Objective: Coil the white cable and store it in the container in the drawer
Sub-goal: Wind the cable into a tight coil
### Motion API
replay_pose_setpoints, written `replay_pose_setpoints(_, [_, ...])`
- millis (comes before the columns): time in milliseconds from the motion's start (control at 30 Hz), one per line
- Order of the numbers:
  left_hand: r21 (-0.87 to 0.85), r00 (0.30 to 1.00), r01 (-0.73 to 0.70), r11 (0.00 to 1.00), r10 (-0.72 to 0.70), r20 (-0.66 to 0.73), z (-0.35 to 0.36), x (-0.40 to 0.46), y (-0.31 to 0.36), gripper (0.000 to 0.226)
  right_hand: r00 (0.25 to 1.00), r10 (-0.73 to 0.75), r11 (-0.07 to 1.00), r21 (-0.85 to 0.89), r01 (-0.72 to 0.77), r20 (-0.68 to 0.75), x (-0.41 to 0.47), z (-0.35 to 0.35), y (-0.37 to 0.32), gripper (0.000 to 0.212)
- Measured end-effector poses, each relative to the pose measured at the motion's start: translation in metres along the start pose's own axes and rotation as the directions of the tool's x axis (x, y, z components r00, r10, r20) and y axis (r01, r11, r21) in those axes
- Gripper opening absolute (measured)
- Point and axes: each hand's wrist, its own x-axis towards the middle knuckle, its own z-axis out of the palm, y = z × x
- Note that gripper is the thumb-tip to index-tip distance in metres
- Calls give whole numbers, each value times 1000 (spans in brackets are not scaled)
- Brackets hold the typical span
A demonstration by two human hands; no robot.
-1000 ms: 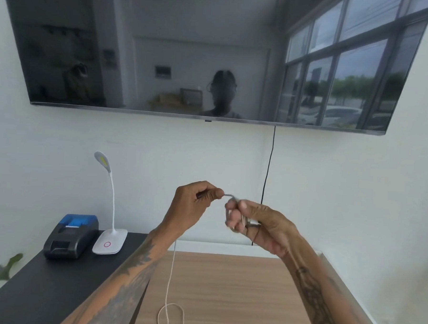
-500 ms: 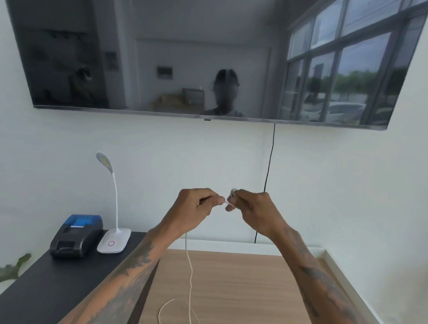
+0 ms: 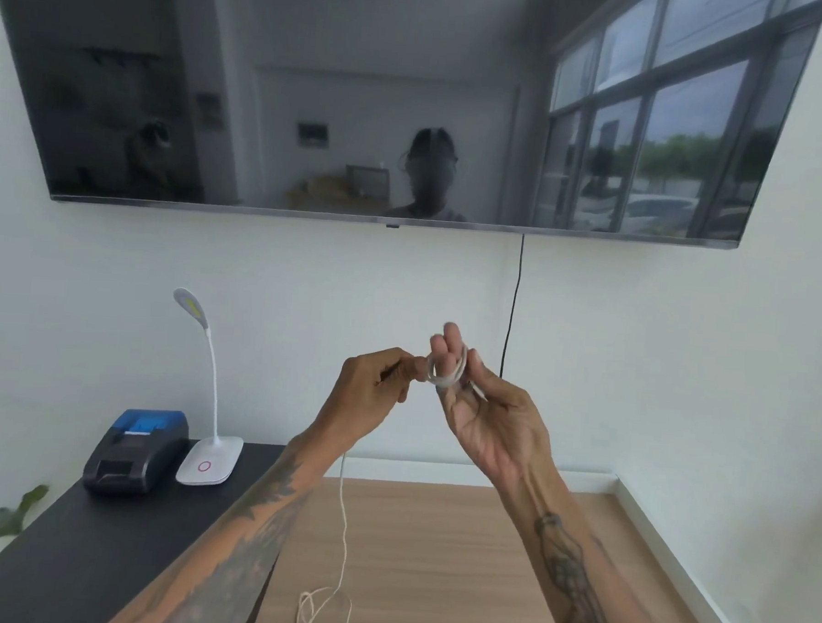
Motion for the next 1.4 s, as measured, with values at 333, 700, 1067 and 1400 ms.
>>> replay_pose_setpoints(333, [83,997,-18,996,12,73,-9,-4,1,20,910,-317,-430,-896,113,267,46,-5,-9,20])
replay_pose_setpoints(700, [61,991,-118,991,121,-60,-39,11,2,19,980,171,333,-930,-156,-103,25,-7,-18,33])
replay_pose_setpoints(1067, [-24,996,-84,996,84,-2,-1,-13,9,21,983,-177,960,-214,181,40,34,20,-1,34])
replay_pose_setpoints(1400, [220,986,-165,962,160,38,-37,1,11,12,980,-164,-587,-809,-3,115,37,4,-8,27])
